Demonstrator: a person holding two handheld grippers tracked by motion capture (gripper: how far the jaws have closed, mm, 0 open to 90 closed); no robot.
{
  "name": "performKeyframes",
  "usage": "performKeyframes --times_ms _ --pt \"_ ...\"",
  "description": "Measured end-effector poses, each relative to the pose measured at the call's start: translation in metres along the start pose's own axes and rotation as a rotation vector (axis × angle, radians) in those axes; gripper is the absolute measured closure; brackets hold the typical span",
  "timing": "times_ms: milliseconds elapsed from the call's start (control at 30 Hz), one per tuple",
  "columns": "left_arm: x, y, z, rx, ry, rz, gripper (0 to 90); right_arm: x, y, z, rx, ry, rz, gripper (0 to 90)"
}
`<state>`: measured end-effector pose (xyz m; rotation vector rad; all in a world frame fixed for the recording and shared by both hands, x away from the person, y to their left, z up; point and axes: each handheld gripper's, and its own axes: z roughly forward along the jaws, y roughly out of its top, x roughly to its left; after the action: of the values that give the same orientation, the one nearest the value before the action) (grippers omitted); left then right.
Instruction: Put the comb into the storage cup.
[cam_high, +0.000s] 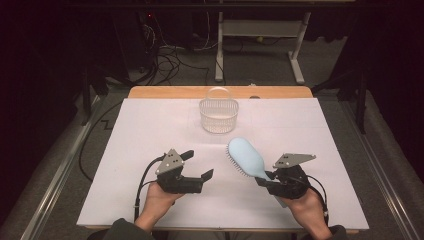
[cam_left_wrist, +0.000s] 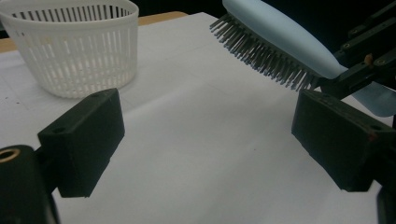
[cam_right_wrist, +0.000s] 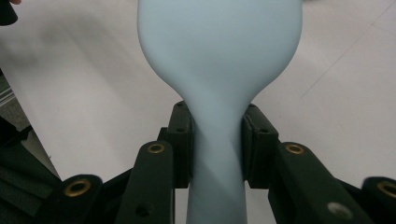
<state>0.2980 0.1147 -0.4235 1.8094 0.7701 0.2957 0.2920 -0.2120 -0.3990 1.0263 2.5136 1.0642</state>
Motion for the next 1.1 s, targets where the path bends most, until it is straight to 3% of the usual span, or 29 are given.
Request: performKeyframes --times_ms 333,733,1100 --pt "-0.011 0.006 0.015 0.022 -0.045 0.032 8.7 0.004 0.002 0.000 -0.001 -0.005 -0.011 69.6" --pt "-0.018 0.006 0.035 0.073 -0.088 0.040 8.6 0.006 0.003 0.001 -0.006 -0.001 -0.019 69.6" --pt "-0.023 0.005 0.043 0.093 -0.104 0.042 8.6 0.010 0.005 0.004 -0.008 0.007 -0.031 69.6"
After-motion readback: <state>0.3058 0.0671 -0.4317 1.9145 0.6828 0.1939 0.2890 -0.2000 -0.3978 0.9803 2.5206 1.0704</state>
